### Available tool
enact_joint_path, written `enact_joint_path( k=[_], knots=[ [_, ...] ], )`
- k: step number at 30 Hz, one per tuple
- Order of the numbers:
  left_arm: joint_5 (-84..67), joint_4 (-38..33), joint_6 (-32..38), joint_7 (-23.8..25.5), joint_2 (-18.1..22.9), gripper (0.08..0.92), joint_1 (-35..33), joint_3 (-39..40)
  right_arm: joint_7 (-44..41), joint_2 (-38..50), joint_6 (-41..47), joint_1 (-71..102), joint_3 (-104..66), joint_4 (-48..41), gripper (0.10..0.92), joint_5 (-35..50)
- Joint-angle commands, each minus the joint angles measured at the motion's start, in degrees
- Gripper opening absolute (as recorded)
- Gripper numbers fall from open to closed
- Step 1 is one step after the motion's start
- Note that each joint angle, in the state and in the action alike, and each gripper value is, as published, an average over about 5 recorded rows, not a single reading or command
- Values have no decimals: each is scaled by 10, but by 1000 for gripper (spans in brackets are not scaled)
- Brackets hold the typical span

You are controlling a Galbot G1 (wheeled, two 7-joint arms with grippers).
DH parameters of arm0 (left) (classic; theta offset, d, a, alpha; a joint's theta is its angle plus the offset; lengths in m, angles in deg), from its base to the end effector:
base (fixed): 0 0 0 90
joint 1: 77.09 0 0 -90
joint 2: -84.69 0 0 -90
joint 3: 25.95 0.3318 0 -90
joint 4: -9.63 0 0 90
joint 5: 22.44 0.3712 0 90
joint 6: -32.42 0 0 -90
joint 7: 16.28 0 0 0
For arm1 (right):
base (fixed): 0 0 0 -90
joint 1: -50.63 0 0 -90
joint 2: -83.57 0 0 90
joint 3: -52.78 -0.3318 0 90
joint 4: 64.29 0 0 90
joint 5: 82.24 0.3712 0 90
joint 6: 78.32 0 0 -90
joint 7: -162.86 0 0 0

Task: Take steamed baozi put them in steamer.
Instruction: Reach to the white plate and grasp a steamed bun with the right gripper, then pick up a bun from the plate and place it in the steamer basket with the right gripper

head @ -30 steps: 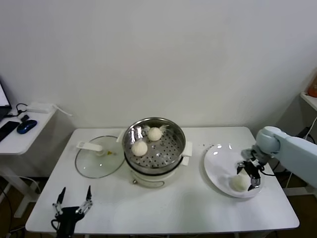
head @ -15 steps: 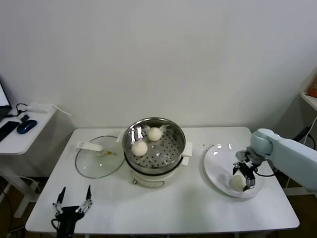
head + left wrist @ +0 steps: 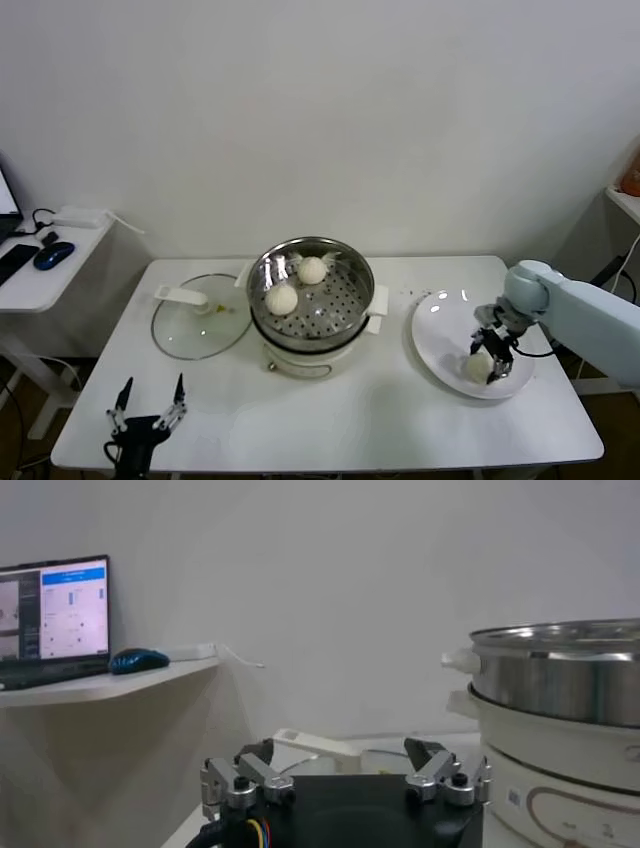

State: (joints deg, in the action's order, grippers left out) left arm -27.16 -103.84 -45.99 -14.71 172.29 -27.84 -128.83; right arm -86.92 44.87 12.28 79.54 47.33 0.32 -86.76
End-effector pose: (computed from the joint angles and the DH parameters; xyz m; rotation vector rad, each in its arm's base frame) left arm 0.1335 0.0835 -0.3535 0.2204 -3.0429 -0.1376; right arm 0.5122 -0.1744 -0.2465 1.4403 -1.1051 1.2834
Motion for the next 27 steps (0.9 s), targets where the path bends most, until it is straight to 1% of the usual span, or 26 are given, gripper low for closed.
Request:
enact_joint_path(
  k=[1,4,7,14,19,27],
  knots=[
    [0,0,0,0,0,823,0,0,-3,8,-4,-16,1,17,662,7],
    [0,2,0,0,0,823,2,0,-8,19,-13,-49,16,47,662,20],
    [1,3,0,0,0,823,5,1,-14,27,-37,-105,43,95,662,22],
    [8,1,-5,1,3,823,13,3,-22,12,-119,-241,86,217,662,-36],
    [12,0,-5,1,5,823,13,4,-22,-21,-162,-305,91,258,662,-66],
    [17,-4,-6,1,8,823,13,2,-19,-98,-196,-366,89,300,662,-76]
  ],
)
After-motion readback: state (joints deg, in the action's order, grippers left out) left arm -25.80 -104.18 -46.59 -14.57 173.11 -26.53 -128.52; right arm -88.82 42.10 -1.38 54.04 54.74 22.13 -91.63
